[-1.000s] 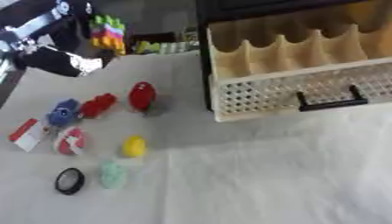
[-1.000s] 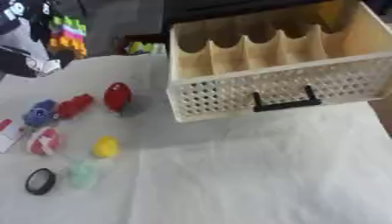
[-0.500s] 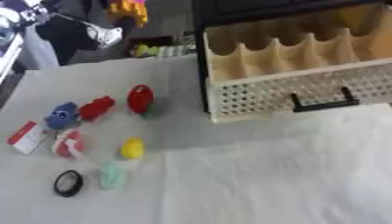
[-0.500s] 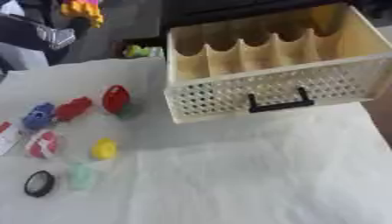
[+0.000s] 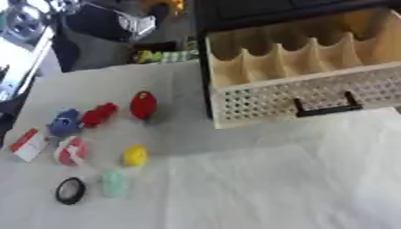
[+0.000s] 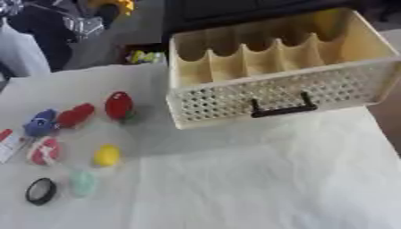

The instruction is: Pick up objects from table and place into drawer.

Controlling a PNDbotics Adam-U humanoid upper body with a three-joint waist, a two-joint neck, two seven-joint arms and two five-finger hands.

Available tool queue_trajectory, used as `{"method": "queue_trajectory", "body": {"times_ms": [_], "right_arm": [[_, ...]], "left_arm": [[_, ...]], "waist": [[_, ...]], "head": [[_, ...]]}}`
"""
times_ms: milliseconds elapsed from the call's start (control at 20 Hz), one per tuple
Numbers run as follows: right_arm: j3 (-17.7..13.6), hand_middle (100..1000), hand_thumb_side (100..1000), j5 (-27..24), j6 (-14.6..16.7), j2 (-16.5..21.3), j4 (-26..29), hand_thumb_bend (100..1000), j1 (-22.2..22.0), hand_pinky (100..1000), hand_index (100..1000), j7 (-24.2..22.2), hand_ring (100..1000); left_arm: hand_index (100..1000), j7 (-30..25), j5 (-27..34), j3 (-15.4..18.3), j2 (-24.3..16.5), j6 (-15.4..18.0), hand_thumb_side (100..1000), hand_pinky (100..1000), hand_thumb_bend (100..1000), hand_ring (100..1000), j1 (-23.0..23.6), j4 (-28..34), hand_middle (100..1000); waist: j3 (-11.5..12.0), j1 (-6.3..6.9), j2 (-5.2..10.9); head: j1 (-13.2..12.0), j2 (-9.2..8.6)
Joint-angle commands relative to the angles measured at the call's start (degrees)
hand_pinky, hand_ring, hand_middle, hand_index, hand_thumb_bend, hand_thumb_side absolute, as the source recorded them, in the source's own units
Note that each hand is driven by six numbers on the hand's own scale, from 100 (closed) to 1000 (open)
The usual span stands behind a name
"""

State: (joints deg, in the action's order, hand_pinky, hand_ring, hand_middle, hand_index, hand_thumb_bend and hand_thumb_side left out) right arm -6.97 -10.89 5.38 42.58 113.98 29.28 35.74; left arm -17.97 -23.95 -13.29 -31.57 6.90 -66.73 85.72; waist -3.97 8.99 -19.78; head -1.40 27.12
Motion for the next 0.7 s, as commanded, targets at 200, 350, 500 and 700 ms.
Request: {"method": "queue_trajectory", "body": {"times_ms": [200,350,500,700], "right_arm": [[-0.13,315,965,-0.54,-0.20,0.62,0.61,100,1.29,544,612,-0.04,308],[-0.11,316,966,-0.63,-0.30,0.46,0.61,100,1.36,543,612,-0.01,309],[-0.13,316,966,-0.76,-0.37,0.25,0.61,100,1.39,541,612,0.07,310],[-0.08,316,966,-0.93,-0.44,0.00,0.61,100,1.50,540,611,0.07,310]], "left_arm": [[389,0.80,-0.69,-0.49,1.55,-0.25,270,341,100,488,-2.08,-2.38,452],[390,0.92,-0.79,-1.00,2.72,-0.10,271,342,100,489,-2.59,-4.10,454],[391,0.86,-1.12,-1.49,3.58,0.27,274,343,100,489,-3.17,-5.34,455],[391,0.64,-1.59,-2.04,4.52,0.79,274,345,100,490,-3.69,-6.41,456]], "waist": [[-0.35,-0.18,1.50],[-0.42,0.06,1.52],[-0.49,0.25,1.55],[-0.66,0.35,1.62]], "head": [[0.68,-3.06],[1.02,-3.30],[1.21,-3.49],[1.26,-3.36]]}}
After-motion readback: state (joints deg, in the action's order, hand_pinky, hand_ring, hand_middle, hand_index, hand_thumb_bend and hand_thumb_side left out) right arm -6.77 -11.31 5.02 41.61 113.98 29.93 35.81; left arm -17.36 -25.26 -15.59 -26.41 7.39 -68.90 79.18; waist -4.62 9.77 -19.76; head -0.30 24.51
